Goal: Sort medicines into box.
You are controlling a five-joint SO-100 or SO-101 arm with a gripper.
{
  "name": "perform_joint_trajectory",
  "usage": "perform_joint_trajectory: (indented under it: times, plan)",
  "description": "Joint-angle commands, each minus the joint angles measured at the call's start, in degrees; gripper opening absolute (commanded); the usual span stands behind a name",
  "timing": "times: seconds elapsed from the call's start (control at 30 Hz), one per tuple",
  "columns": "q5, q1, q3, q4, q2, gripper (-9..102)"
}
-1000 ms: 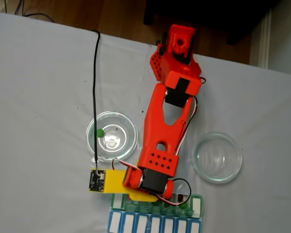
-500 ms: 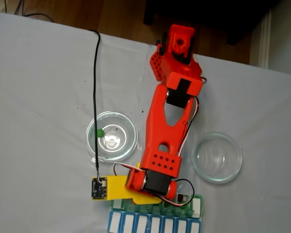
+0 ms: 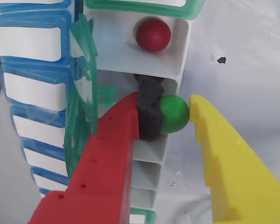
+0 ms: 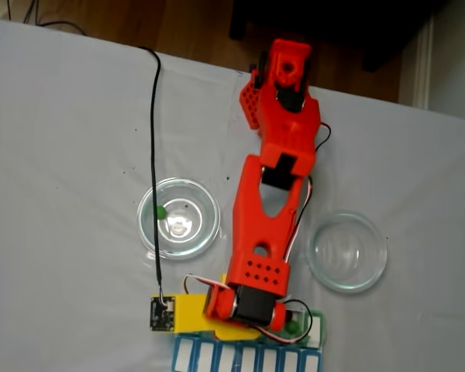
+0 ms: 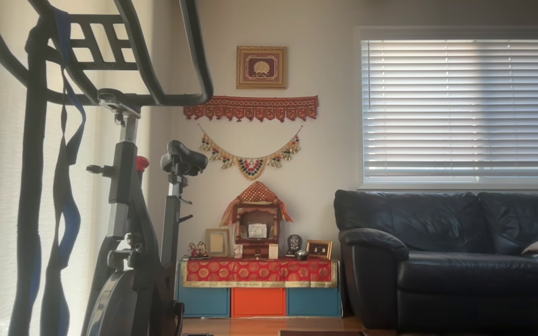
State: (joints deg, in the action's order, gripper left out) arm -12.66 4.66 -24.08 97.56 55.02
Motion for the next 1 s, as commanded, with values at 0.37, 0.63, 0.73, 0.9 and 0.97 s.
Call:
perform_joint_trajectory:
  times: [0.37,0.63,0.73,0.9,0.97]
  plan:
    - [1.93,0.09,32.52,11.78,-9.4,1]
    - [-0.26,1.14,14.85,11.78,1.76,1]
    - [-0.35,1.14,13.97,11.78,2.29,1]
    - [0.0,1.67,12.3,11.78,3.87,1]
    - [0.0,1.85,10.55,11.78,5.19,1]
